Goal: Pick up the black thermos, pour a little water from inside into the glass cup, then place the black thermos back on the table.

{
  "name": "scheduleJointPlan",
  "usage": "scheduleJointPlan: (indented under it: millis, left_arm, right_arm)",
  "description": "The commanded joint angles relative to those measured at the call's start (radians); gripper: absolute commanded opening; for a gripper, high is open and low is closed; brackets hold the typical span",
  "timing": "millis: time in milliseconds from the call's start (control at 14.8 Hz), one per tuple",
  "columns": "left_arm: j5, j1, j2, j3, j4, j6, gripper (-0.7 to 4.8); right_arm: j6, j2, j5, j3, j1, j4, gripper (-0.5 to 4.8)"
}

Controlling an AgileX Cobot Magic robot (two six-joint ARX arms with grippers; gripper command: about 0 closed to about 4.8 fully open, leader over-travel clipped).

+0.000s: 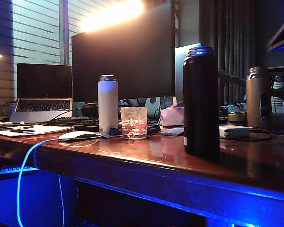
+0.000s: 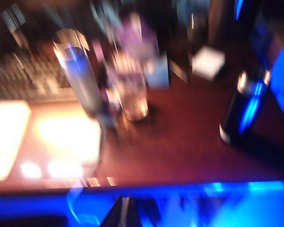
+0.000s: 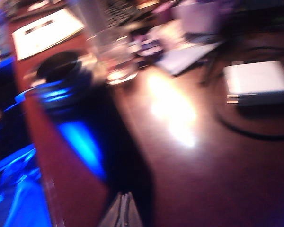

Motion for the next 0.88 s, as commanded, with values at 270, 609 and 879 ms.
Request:
scheduleJointPlan:
  millis: [270, 609, 879]
  left_arm:
    - [0.004, -0.001, 0.044, 0.008, -0.039, -0.006, -0.02]
    - [0.007, -0.001, 0.062, 0.008, -0.027, -0.006, -0.02]
    - [0.007, -0.001, 0.064, 0.008, -0.028, -0.006, -0.02]
  right_arm:
    - [-0.206, 0.162, 0.004, 0.002, 0.128, 0.124, 4.38]
    - [-0.191, 0.293, 0.007, 0.001, 0.153, 0.256, 4.79]
    - [-0.196, 0.351, -0.011, -0.005, 0.154, 0.523, 4.79]
